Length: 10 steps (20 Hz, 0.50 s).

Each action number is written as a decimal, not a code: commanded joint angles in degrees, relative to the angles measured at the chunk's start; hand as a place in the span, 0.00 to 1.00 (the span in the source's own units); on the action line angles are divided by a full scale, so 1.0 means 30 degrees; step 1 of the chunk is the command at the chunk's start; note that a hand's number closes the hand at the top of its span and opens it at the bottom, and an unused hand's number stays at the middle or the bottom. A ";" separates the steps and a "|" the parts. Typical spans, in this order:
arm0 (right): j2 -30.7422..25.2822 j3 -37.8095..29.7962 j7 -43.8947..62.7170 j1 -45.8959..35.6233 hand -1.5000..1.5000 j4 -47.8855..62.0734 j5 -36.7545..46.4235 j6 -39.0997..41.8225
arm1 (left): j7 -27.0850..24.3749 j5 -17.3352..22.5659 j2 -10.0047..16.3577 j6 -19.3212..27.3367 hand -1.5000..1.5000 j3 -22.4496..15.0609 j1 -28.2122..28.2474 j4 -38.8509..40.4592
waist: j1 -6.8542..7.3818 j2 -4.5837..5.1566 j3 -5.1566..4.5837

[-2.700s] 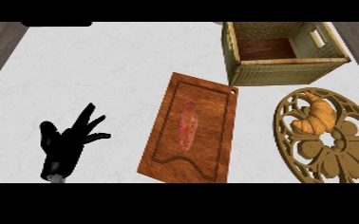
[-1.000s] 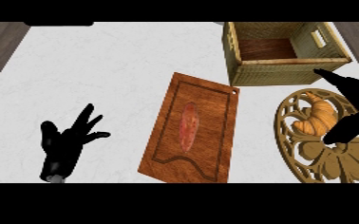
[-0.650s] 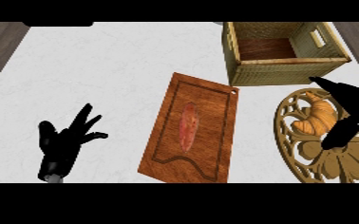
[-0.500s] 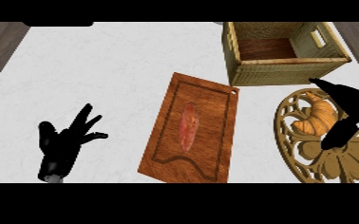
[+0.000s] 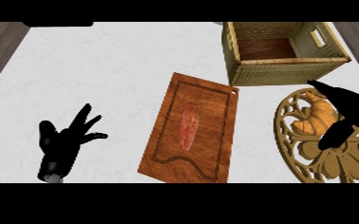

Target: Pick the croissant from the placemat and place it in the basket

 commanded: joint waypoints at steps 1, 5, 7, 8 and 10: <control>0.0379 0.0069 -0.0872 0.0715 0.00 0.0927 0.0967 -0.1054 | 0.1147 -0.0543 0.0473 0.0165 0.50 -0.0144 0.1456 0.0233 | 0.0081 0.0200 -0.0215; -0.0090 0.0961 -0.2143 0.0255 1.00 0.0209 0.2195 -0.1133 | 0.0087 -0.0910 -0.0765 0.0348 0.50 -0.0509 0.0888 0.2103 | -0.0027 0.0229 -0.0233; 0.0114 0.1118 -0.2163 -0.0751 1.00 0.1189 0.2944 -0.1315 | 0.0578 -0.0444 0.0064 -0.0397 0.50 0.0089 0.0724 0.1720 | 0.0136 0.0250 -0.0229; -0.0464 0.0724 -0.2759 -0.0482 1.00 0.1163 0.2889 -0.1355 | 0.0208 -0.0500 -0.0013 -0.0504 0.50 0.0188 0.0615 0.2296 | 0.0009 0.0242 -0.0234; -0.0214 0.0933 -0.2198 0.0093 1.00 0.0019 0.3095 -0.1135 | 0.0935 -0.0821 0.0164 -0.0012 0.50 0.0091 0.1210 0.0694 | -0.0036 0.0165 -0.0232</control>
